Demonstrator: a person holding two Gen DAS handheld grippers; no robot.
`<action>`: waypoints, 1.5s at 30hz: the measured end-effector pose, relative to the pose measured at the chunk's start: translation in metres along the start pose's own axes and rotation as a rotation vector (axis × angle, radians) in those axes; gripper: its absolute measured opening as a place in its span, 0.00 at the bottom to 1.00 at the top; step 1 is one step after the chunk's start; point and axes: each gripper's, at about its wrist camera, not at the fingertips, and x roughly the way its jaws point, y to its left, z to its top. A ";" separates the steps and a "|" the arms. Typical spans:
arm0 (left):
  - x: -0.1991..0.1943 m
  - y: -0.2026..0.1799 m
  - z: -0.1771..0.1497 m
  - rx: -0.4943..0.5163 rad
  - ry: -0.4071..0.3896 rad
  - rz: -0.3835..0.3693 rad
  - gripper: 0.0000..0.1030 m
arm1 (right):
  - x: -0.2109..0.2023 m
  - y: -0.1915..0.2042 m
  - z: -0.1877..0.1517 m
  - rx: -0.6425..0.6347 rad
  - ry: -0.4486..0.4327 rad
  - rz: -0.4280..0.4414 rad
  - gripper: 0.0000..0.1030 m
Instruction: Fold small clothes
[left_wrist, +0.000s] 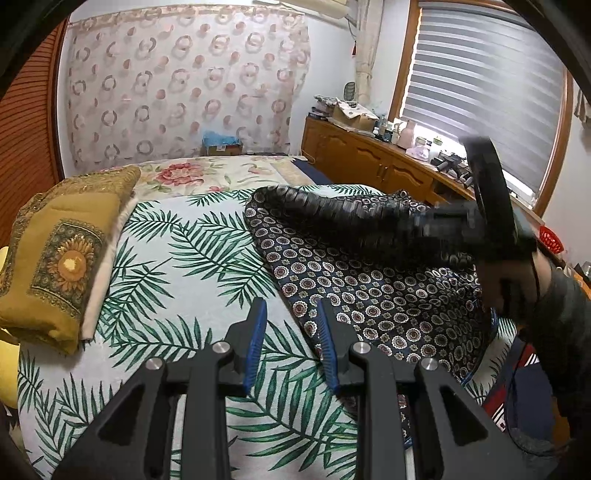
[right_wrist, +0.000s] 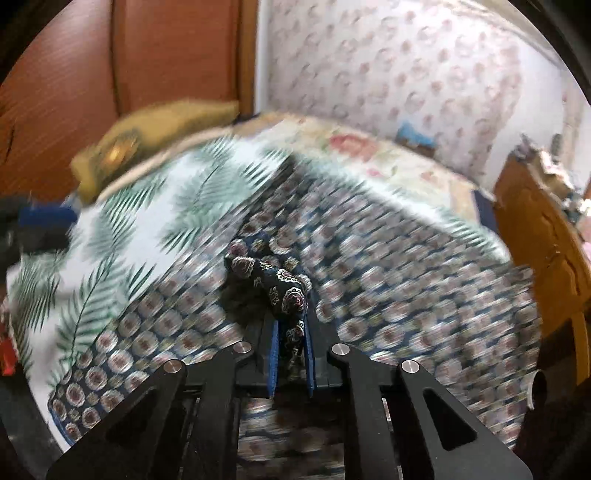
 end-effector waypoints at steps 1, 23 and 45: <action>0.000 0.000 -0.001 0.001 0.001 -0.001 0.25 | -0.002 -0.011 0.005 0.015 -0.003 -0.013 0.08; 0.008 -0.008 -0.007 0.015 0.029 -0.018 0.25 | 0.015 -0.153 0.068 0.282 0.037 -0.253 0.32; 0.042 -0.025 -0.017 0.050 0.145 -0.040 0.34 | -0.029 -0.088 -0.064 0.232 0.115 -0.080 0.38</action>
